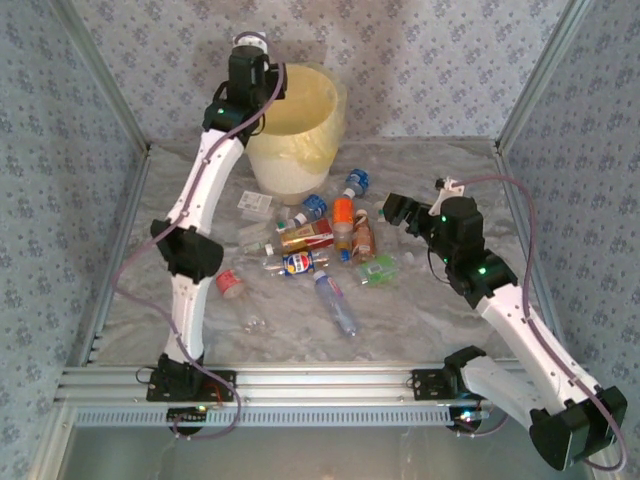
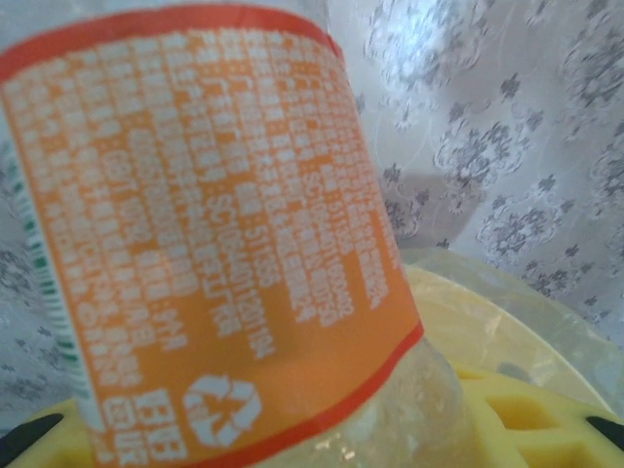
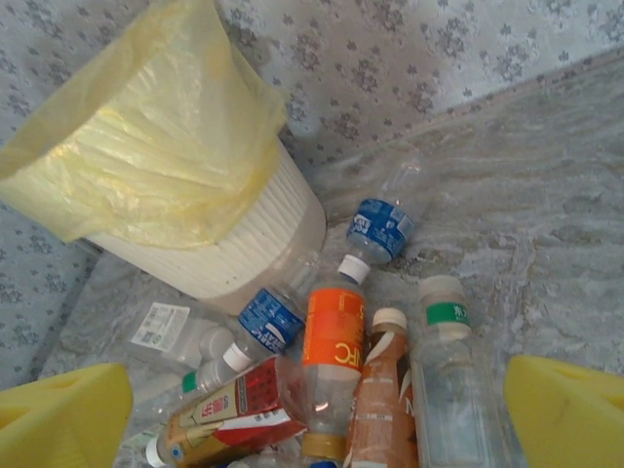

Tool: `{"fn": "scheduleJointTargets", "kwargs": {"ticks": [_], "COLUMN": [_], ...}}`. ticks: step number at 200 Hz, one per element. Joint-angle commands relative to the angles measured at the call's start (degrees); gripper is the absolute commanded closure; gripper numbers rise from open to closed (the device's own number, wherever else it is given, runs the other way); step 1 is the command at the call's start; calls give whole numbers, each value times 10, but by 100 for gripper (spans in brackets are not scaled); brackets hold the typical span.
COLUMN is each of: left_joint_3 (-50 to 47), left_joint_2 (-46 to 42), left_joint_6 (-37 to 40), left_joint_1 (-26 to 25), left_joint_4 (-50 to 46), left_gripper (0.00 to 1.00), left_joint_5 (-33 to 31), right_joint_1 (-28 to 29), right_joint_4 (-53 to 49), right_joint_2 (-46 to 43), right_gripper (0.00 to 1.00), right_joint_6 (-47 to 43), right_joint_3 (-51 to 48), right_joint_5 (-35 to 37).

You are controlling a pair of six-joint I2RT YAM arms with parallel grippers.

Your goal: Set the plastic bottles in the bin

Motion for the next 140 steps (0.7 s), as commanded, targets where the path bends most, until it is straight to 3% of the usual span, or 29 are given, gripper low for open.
{"fn": "scheduleJointTargets", "kwargs": {"ticks": [1, 25, 75, 119, 140], "left_joint_3": [102, 101, 100, 99, 99], "left_joint_2": [53, 74, 86, 90, 84], "left_joint_6": [-38, -60, -50, -28, -30], "left_joint_1": [-1, -1, 6, 9, 11], "left_joint_4": [-142, -148, -165, -182, -191], "left_gripper": [56, 54, 51, 42, 35], "left_joint_5": [2, 0, -89, -163, -167], "right_joint_1": [4, 6, 6, 7, 6], "right_joint_4": [-11, -26, -45, -71, -87], "right_joint_2": [-5, -7, -11, -15, -23], "right_gripper": [0, 0, 0, 0, 0], "right_joint_6": [8, 1, -5, -5, -5], "right_joint_3": [-5, -1, -3, 2, 1], "right_joint_5": [17, 28, 47, 66, 76]}}
